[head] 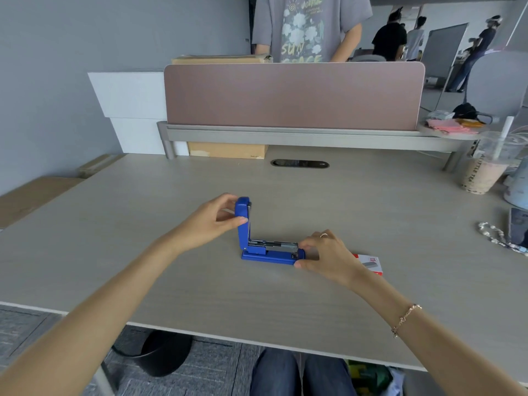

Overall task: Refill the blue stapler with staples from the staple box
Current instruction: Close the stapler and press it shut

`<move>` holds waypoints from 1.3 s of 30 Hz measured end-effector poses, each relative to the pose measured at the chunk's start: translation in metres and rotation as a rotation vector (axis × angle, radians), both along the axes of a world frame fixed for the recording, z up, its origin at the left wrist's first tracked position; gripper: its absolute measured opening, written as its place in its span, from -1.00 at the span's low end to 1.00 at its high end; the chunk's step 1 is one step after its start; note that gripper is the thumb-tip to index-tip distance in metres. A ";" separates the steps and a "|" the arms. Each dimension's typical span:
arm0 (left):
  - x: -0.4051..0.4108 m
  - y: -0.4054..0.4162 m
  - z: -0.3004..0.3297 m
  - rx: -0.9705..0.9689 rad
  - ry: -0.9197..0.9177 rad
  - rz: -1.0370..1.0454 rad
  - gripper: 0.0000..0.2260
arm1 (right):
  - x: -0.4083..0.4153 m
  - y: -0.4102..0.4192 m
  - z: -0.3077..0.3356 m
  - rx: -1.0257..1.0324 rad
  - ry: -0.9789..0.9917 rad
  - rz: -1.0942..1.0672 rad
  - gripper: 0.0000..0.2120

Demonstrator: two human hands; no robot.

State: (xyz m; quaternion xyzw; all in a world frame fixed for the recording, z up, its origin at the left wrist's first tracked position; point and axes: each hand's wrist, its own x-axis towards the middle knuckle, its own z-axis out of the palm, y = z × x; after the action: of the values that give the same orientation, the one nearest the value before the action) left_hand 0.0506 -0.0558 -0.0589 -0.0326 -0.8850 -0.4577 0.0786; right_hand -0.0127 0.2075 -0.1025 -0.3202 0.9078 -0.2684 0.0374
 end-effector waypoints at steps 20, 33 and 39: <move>-0.019 0.043 -0.021 -0.033 -0.051 -0.089 -0.73 | -0.002 0.003 -0.008 -0.099 -0.015 -0.029 -0.76; -0.023 0.044 -0.031 -0.186 -0.055 -0.108 -0.68 | -0.002 0.002 0.003 -0.270 -0.083 -0.071 -0.59; -0.025 0.039 -0.027 -0.207 -0.118 -0.110 -0.73 | 0.000 -0.007 0.012 -0.235 0.032 -0.030 -0.73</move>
State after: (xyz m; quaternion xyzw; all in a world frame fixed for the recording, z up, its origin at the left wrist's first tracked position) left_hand 0.0252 -0.0166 -0.0861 -0.0619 -0.9276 -0.3684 -0.0025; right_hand -0.0131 0.2003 -0.0907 -0.3132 0.8751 -0.3684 -0.0189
